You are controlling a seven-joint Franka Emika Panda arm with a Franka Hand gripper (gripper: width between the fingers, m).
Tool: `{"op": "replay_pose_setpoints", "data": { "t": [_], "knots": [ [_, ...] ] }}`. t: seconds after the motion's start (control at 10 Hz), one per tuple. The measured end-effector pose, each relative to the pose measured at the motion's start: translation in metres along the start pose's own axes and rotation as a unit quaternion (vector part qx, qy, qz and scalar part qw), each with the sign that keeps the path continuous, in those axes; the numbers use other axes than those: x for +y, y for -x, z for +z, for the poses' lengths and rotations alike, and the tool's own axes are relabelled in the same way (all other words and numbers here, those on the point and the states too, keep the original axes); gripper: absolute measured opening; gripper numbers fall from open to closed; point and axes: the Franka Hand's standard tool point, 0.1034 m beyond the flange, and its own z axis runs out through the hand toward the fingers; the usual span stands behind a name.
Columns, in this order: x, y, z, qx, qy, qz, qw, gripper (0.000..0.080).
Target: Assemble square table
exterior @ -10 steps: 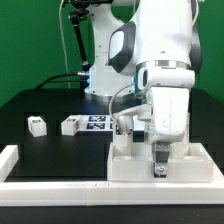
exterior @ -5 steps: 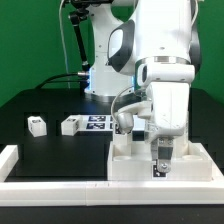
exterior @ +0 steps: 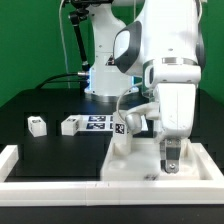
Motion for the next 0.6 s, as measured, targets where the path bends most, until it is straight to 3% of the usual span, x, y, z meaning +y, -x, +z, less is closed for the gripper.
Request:
{"op": "replay_pose_setpoints", "data": {
  "t": [0.3, 0.6],
  "knots": [
    [-0.018, 0.006, 0.003, 0.001, -0.005, 0.002, 1.000, 0.0649],
    [-0.001, -0.002, -0.006, 0.001, -0.002, 0.000, 1.000, 0.0649]
  ]
}}
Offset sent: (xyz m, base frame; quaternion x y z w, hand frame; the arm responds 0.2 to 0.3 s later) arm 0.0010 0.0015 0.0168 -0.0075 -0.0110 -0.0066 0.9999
